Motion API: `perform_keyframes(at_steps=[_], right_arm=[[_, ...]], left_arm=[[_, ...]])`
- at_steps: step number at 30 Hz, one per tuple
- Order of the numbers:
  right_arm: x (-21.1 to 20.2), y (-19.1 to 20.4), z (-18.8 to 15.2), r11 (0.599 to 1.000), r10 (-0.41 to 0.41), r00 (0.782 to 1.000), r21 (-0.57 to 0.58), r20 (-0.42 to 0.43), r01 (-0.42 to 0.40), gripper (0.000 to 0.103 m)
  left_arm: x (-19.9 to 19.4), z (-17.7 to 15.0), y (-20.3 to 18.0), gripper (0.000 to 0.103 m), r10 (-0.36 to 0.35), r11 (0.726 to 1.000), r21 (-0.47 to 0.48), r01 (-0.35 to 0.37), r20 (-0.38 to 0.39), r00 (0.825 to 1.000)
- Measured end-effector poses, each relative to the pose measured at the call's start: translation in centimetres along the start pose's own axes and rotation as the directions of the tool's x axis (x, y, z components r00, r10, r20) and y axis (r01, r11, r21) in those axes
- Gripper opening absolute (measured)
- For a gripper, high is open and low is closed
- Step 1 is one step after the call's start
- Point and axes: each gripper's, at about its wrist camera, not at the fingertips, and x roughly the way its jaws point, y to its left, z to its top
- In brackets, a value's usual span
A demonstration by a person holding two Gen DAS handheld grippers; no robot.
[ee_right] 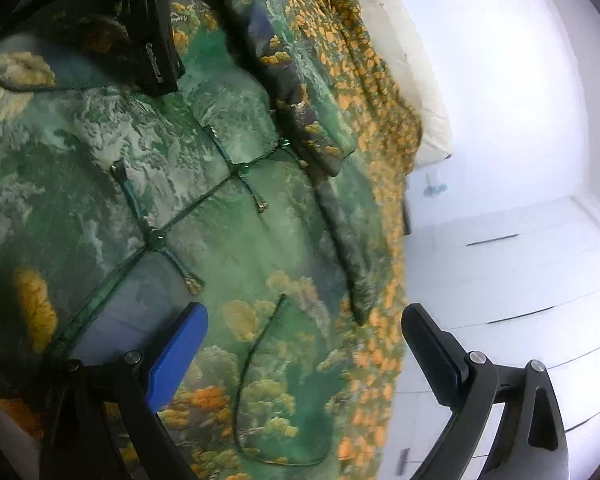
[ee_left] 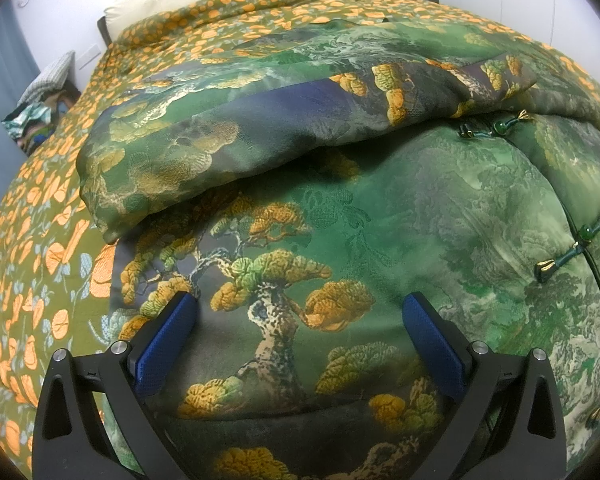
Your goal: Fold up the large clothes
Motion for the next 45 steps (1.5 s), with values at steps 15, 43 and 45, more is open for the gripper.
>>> perform_keyframes(at_steps=[15,43,45], right_arm=[[-0.2,2.0,0.1,0.997,-0.013,1.0,-0.079,0.021,0.015,0.096],[-0.5,1.6,-0.1,0.997,0.071,0.997,-0.039,0.029,-0.07,0.097],[-0.5,1.3,-0.1,0.996,0.084,0.996,-0.024,0.035,-0.083,0.097]], left_arm=[[0.0,0.0,0.0,0.103,0.0,1.0,0.0,0.0,0.0,1.0],[0.0,0.0,0.0,0.103,0.001,1.0,0.0,-0.001,0.0,1.0],[0.0,0.0,0.0,0.103,0.0,1.0,-0.001,0.0,0.0,1.0]])
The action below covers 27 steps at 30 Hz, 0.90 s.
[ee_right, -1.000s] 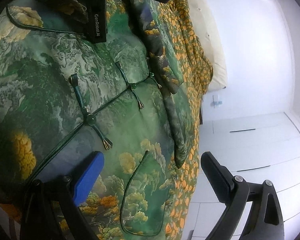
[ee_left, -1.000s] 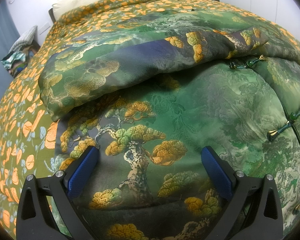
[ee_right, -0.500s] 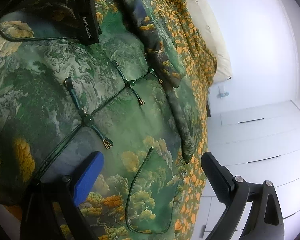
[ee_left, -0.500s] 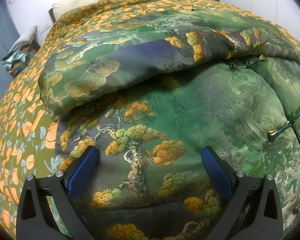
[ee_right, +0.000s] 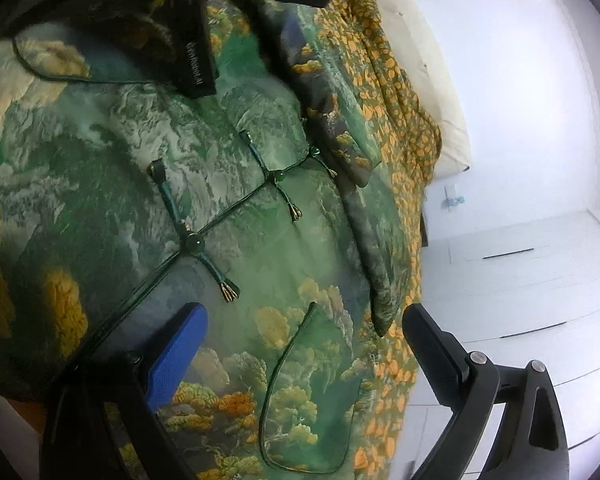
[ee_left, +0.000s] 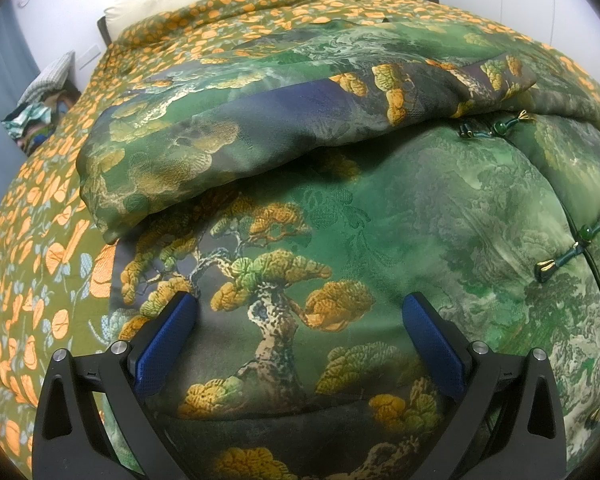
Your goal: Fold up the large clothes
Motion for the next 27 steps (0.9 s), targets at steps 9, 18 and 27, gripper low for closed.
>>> perform_keyframes(at_steps=[9,18,27], right_arm=[[2.8,-4.9,-2.5,0.832,0.415,0.91,0.394,0.025,-0.39,0.097],[3.5,-10.0,-4.2,0.339,0.679,0.672,0.685,0.297,-0.645,0.097],[2.2,-10.7,-3.0,0.278,0.694,0.635,0.687,0.34,-0.672,0.098]], left_arm=[[0.0,0.0,0.0,0.103,0.0,1.0,0.0,0.0,0.0,1.0],[0.0,0.0,0.0,0.103,0.0,1.0,0.0,0.0,0.0,1.0],[0.0,0.0,0.0,0.103,0.0,1.0,0.0,0.0,0.0,1.0]])
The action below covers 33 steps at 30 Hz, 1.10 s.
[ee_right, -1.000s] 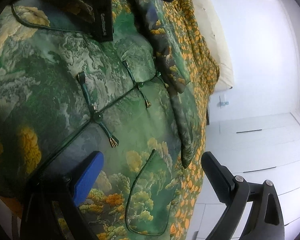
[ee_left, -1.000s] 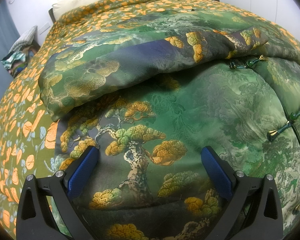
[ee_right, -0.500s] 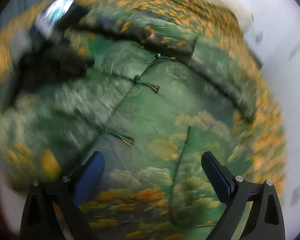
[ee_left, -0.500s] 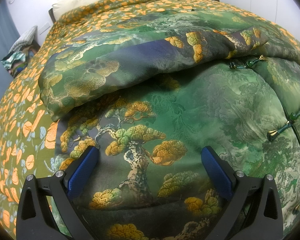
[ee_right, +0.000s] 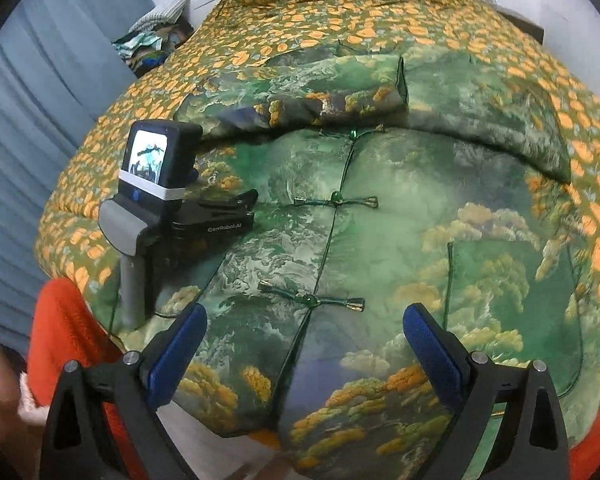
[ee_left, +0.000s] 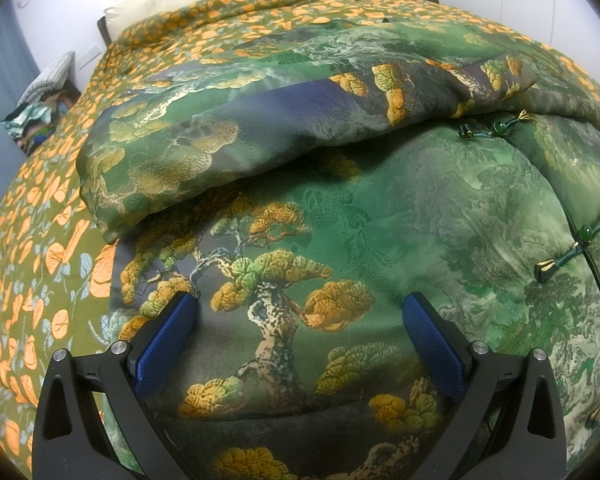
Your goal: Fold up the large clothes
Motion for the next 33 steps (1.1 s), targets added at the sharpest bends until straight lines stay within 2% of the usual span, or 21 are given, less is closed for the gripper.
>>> perform_keyframes(at_steps=[6,10,16,18,22,24,26,33], right_arm=[[-0.3,1.0,0.2,0.994,-0.089,0.995,-0.058,0.035,0.091,0.098],[-0.6,0.4,0.2,0.989,-0.139,0.989,-0.052,0.04,0.141,0.098],[-1.6,-0.1,0.4,0.968,-0.24,0.967,-0.061,0.089,0.245,0.098],[-2.0,-0.3,0.5,0.97,-0.234,0.968,-0.047,0.093,0.239,0.098],[-2.2,0.4,0.5,0.951,-0.288,0.952,-0.086,0.106,0.297,0.097],[-2.1,0.5,0.4,0.961,-0.256,0.962,-0.081,0.099,0.264,0.097],[-1.7,0.3,0.3,0.981,-0.186,0.981,-0.052,0.062,0.189,0.097],[-0.9,0.6,-0.1,0.982,-0.175,0.983,-0.066,0.046,0.178,0.097]], left_arm=[[0.0,0.0,0.0,0.103,0.0,1.0,0.0,0.0,0.0,1.0],[0.0,0.0,0.0,0.103,0.0,1.0,0.0,0.0,0.0,1.0],[0.0,0.0,0.0,0.103,0.0,1.0,0.0,0.0,0.0,1.0],[0.0,0.0,0.0,0.103,0.0,1.0,0.0,0.0,0.0,1.0],[0.0,0.0,0.0,0.103,0.0,1.0,0.0,0.0,0.0,1.0],[0.0,0.0,0.0,0.103,0.0,1.0,0.0,0.0,0.0,1.0],[0.0,0.0,0.0,0.103,0.0,1.0,0.0,0.0,0.0,1.0],[0.0,0.0,0.0,0.103,0.0,1.0,0.0,0.0,0.0,1.0]])
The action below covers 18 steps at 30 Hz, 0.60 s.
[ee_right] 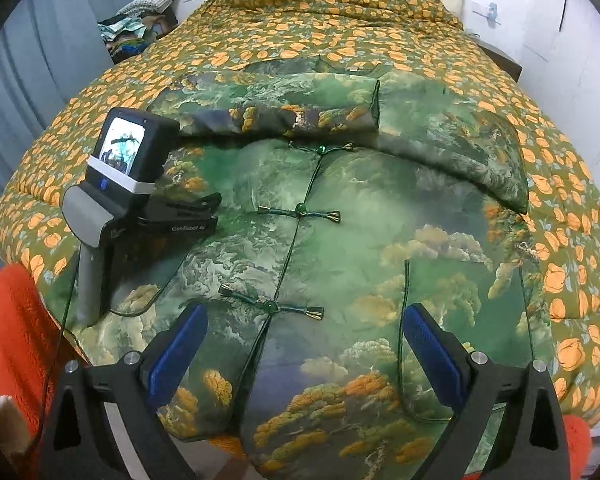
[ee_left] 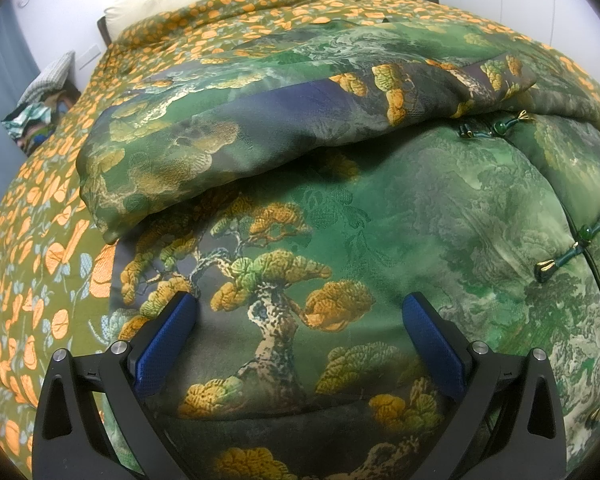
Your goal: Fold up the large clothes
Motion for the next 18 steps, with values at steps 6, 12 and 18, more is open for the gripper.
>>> perform_keyframes(at_steps=[6,12,18], right_arm=[[0.15,0.16,-0.04,1.0,0.019,1.0,-0.006,-0.003,-0.019,0.097],[0.69,0.2,-0.37,1.0,0.022,1.0,-0.003,-0.022,-0.022,0.097],[0.57,0.06,-0.32,0.998,-0.061,0.998,-0.012,-0.011,0.061,0.097]], left_arm=[[0.0,0.0,0.0,0.103,0.0,1.0,0.0,0.0,0.0,1.0],[0.0,0.0,-0.01,0.103,0.0,1.0,0.0,0.0,0.0,1.0],[0.01,0.01,-0.02,0.103,0.0,1.0,0.0,0.0,0.0,1.0]])
